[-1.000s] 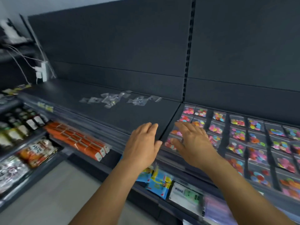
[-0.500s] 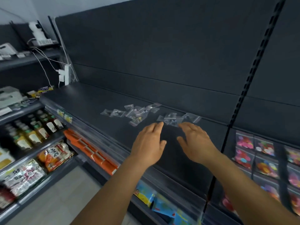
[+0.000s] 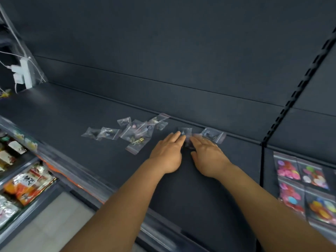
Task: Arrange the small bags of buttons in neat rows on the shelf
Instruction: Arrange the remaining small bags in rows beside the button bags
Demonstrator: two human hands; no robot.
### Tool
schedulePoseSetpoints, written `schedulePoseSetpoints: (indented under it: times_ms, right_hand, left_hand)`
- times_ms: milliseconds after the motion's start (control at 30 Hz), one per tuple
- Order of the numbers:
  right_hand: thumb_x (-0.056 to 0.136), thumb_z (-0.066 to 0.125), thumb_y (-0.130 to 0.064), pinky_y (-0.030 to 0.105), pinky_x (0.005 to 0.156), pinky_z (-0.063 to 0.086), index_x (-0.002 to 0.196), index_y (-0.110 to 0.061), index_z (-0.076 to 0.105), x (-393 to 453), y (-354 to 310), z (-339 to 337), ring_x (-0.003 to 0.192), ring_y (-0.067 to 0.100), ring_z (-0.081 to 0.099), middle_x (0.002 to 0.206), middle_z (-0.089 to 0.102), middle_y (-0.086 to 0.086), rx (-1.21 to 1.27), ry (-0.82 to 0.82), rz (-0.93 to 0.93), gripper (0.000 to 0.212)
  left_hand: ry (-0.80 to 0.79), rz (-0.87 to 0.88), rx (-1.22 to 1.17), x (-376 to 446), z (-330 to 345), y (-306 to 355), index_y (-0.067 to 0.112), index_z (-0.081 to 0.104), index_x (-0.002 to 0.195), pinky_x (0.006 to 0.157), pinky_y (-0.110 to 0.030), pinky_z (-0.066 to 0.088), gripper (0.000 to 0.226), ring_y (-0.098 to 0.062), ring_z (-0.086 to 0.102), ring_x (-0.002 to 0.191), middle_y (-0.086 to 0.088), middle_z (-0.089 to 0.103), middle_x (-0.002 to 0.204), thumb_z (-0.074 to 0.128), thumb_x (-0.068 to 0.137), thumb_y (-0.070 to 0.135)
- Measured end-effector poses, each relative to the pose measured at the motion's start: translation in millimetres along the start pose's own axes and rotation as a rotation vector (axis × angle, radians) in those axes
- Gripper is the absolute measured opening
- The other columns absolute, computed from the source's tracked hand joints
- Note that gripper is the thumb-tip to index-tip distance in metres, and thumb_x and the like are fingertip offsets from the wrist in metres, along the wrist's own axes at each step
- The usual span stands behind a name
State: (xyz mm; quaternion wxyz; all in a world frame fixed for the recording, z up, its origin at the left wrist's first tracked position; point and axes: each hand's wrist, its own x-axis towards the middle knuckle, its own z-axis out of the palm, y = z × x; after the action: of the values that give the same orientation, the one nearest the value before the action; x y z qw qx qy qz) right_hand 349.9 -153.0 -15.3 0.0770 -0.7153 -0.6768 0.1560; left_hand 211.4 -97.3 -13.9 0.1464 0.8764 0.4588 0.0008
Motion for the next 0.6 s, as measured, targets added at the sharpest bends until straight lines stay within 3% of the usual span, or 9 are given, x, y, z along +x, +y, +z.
schedulePoseSetpoints:
  times_ms: [133, 233, 333, 433, 533, 600]
  right_hand:
    - [0.096, 0.04, -0.014, 0.027, 0.113, 0.025, 0.144, -0.021, 0.033, -8.9, 4.7, 2.2, 0.138, 0.014, 0.031, 0.15, 0.034, -0.003, 0.068, 0.075, -0.048, 0.05]
    - [0.09, 0.042, -0.003, 0.027, 0.096, 0.044, 0.123, -0.023, 0.056, -21.7, 4.8, -1.3, 0.115, 0.017, 0.055, 0.128, 0.058, -0.004, 0.2, 0.118, -0.026, 0.042]
    - [0.088, 0.044, 0.0, 0.027, 0.091, 0.044, 0.112, -0.016, 0.062, -26.6, 2.7, 0.5, 0.108, 0.02, 0.057, 0.117, 0.062, 0.001, 0.278, 0.255, 0.084, 0.034]
    - [0.092, 0.052, -0.017, 0.03, 0.094, 0.039, 0.123, -0.015, 0.054, -24.6, -5.7, 5.8, 0.115, 0.025, 0.049, 0.123, 0.057, 0.005, 0.261, 0.3, 0.258, 0.032]
    - [0.089, 0.059, -0.031, 0.032, 0.094, 0.038, 0.126, -0.013, 0.05, -21.1, -16.8, 6.9, 0.116, 0.029, 0.045, 0.126, 0.053, 0.007, 0.23, 0.267, 0.38, 0.042]
    - [0.086, 0.062, -0.028, 0.03, 0.081, 0.042, 0.112, -0.014, 0.053, -17.6, -23.1, 5.5, 0.108, 0.028, 0.05, 0.118, 0.054, 0.009, 0.278, 0.253, 0.417, 0.031]
  left_hand:
    - [0.056, 0.048, 0.016, -8.7, -0.9, -2.0, 0.019, 0.021, 0.151, 0.113, -0.033, 0.024, 0.056, -0.023, 0.022, 0.138, 0.002, 0.022, 0.155, 0.036, 0.097, 0.015]
    - [0.11, 0.099, -0.031, -29.7, 2.9, -1.0, 0.019, 0.035, 0.145, 0.104, -0.034, 0.036, 0.048, -0.022, 0.034, 0.123, 0.0, 0.039, 0.135, 0.036, 0.097, 0.018]
    - [0.173, 0.112, -0.093, -37.6, 3.5, -8.4, 0.023, 0.046, 0.137, 0.097, -0.034, 0.04, 0.041, -0.021, 0.039, 0.115, -0.001, 0.046, 0.121, 0.038, 0.098, 0.019]
    - [0.254, 0.149, -0.092, -27.7, -3.9, -16.7, 0.022, 0.041, 0.141, 0.102, -0.034, 0.037, 0.042, -0.021, 0.036, 0.122, 0.001, 0.042, 0.133, 0.04, 0.099, 0.022]
    - [0.117, 0.266, -0.004, -11.4, -8.6, -17.6, 0.021, 0.023, 0.149, 0.114, -0.034, 0.023, 0.053, -0.019, 0.02, 0.141, 0.004, 0.021, 0.156, 0.04, 0.1, 0.015]
    - [0.024, 0.276, 0.042, -4.3, -8.0, -17.7, 0.022, 0.021, 0.15, 0.115, -0.035, 0.021, 0.057, -0.018, 0.018, 0.143, 0.004, 0.02, 0.157, 0.041, 0.099, 0.01]
